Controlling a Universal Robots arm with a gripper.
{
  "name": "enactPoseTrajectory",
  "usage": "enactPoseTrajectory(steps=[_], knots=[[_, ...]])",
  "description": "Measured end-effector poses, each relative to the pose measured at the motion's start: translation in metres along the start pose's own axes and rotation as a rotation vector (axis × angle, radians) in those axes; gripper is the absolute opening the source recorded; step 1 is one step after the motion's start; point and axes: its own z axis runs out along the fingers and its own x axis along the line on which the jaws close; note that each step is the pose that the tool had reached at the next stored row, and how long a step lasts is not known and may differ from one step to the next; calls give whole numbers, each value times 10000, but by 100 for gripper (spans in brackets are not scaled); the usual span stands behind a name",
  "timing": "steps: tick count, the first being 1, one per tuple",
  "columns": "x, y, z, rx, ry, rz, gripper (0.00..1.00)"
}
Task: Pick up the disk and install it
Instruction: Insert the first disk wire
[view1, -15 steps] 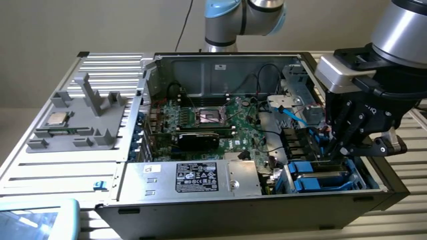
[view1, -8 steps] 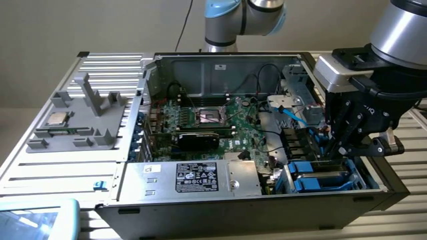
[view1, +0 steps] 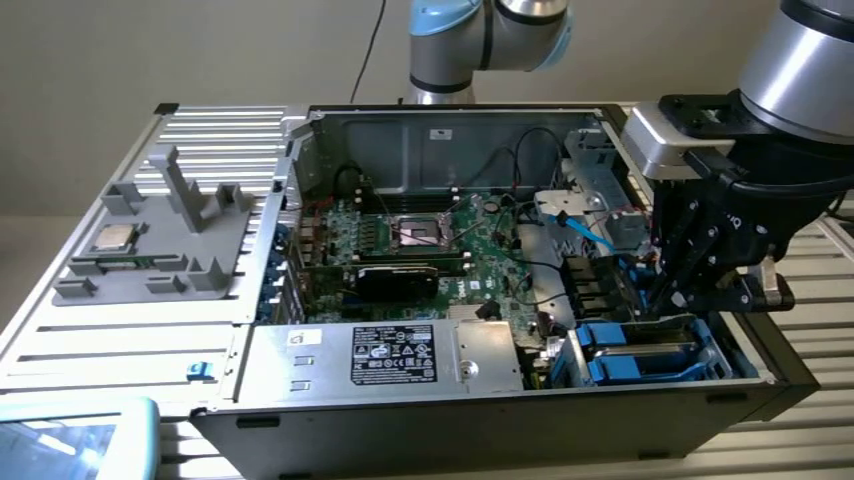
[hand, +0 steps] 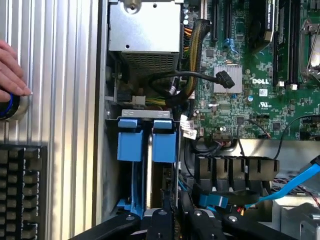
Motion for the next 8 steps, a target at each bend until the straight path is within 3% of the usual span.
enactPoseTrajectory(steps=[3, 8], knots=[[-2, 0, 7, 0, 28, 178, 16], [-27, 0, 11, 22, 254, 199, 16]])
